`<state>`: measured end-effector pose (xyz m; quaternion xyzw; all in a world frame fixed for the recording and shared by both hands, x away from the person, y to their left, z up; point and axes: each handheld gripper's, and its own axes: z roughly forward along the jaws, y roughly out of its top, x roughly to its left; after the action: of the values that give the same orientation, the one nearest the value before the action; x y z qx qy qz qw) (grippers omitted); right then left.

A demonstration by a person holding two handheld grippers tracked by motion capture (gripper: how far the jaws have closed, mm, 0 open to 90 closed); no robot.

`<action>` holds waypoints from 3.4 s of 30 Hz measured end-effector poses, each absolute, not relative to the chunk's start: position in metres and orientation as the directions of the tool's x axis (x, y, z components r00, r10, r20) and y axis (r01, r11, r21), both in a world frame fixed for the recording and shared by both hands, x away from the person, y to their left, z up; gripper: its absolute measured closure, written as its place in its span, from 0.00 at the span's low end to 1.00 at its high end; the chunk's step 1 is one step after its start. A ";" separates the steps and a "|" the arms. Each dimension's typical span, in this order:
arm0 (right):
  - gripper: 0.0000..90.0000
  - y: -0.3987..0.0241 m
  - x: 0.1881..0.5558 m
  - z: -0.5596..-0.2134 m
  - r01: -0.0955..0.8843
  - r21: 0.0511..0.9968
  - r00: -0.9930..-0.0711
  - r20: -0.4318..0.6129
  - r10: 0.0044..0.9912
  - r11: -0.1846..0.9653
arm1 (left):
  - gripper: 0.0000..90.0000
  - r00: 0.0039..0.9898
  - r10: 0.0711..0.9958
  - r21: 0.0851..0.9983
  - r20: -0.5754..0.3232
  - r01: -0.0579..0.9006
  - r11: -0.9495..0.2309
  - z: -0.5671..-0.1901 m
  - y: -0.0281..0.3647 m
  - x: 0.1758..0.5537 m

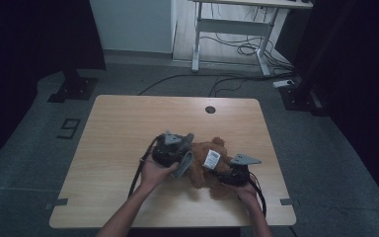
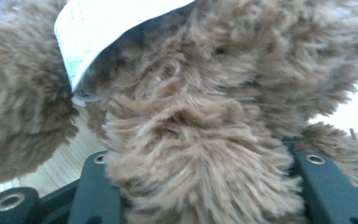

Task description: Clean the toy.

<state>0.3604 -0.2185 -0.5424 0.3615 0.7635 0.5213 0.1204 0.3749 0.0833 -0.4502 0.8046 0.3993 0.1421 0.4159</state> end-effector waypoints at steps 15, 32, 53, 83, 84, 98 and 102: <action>0.52 -0.221 0.359 -0.544 0.433 0.882 -0.712 0.208 0.671 0.186 | 0.85 0.530 0.829 0.731 -0.181 0.636 -0.246 -0.489 0.160 0.370; 0.51 -0.222 0.360 -0.544 0.439 0.880 -0.714 0.220 0.665 0.179 | 0.85 0.680 0.723 0.826 -0.121 0.473 -0.306 -0.426 0.083 0.369; 0.50 -0.223 0.360 -0.544 0.429 0.881 -0.727 0.206 0.655 0.199 | 0.85 0.647 0.754 0.746 -0.115 0.557 -0.364 -0.445 0.054 0.398; 0.50 -0.224 0.361 -0.545 0.442 0.878 -0.723 0.227 0.653 0.185 | 0.85 0.657 0.747 0.805 -0.102 0.495 -0.326 -0.416 0.090 0.381; 0.50 -0.224 0.361 -0.545 0.444 0.877 -0.722 0.229 0.653 0.184 | 0.85 0.678 0.729 0.809 -0.092 0.478 -0.342 -0.412 0.077 0.381; 0.50 -0.225 0.362 -0.546 0.451 0.874 -0.719 0.235 0.654 0.182 | 0.85 0.777 0.619 0.732 -0.117 0.488 -0.475 -0.440 -0.050 0.402; 0.50 -0.223 0.361 -0.545 0.443 0.876 -0.722 0.220 0.655 0.194 | 0.85 0.756 0.646 0.734 -0.108 0.499 -0.461 -0.437 -0.033 0.402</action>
<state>0.3606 -0.2231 -0.5453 0.3584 0.7658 0.5241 0.1016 0.4017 -0.0327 -0.4371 0.8497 0.3369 0.0932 0.3948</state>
